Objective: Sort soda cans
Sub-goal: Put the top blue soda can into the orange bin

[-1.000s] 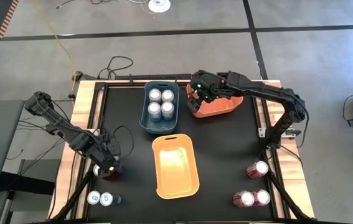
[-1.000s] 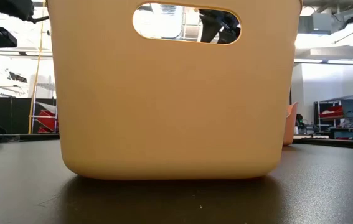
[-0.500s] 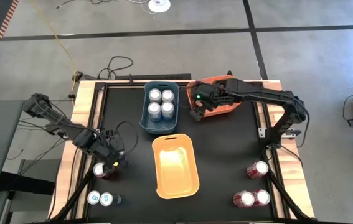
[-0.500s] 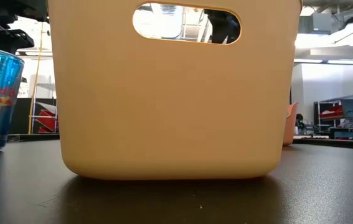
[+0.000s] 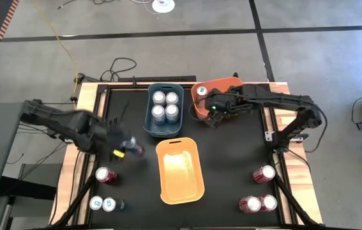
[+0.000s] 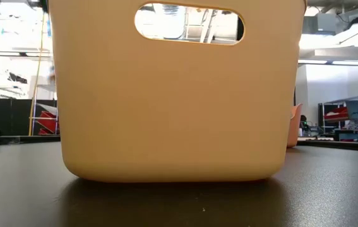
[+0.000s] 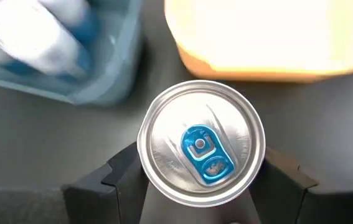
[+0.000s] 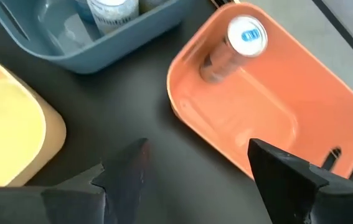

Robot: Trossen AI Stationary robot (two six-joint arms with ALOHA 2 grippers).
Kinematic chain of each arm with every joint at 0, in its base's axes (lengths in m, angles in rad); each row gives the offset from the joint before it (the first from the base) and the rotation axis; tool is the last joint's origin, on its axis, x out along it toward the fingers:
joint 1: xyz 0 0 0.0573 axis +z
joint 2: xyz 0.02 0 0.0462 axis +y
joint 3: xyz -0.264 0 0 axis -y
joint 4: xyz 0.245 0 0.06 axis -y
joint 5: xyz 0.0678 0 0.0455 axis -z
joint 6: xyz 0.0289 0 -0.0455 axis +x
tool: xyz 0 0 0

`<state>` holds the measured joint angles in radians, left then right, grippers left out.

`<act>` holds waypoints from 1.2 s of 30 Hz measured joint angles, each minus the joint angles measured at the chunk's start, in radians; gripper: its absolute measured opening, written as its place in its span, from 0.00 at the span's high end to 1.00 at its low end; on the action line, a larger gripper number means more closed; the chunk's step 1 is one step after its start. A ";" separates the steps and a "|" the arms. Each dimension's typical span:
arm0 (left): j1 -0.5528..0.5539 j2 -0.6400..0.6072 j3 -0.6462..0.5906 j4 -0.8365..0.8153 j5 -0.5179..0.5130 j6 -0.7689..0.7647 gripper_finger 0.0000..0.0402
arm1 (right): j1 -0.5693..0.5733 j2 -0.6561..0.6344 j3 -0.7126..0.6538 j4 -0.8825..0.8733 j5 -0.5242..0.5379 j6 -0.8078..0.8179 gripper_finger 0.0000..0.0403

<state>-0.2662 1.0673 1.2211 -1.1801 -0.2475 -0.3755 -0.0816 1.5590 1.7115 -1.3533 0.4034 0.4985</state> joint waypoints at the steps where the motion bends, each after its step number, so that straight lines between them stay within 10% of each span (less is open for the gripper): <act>1: 0.041 0.016 0.034 0.000 -0.001 0.036 0.45 | 0.006 -0.008 0.000 -0.019 0.000 0.017 0.28; 15: 0.399 0.418 0.444 0.236 0.112 0.491 0.45 | 0.141 -0.121 -0.071 -0.218 0.106 0.331 0.28; 36: 0.528 0.983 0.866 0.482 0.179 0.754 0.45 | 0.338 -0.415 -0.477 -0.217 0.159 0.696 0.28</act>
<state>0.2616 2.0508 2.0867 -0.6976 -0.0689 0.3783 0.2566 1.1440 1.2345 -1.5707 0.5629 1.1945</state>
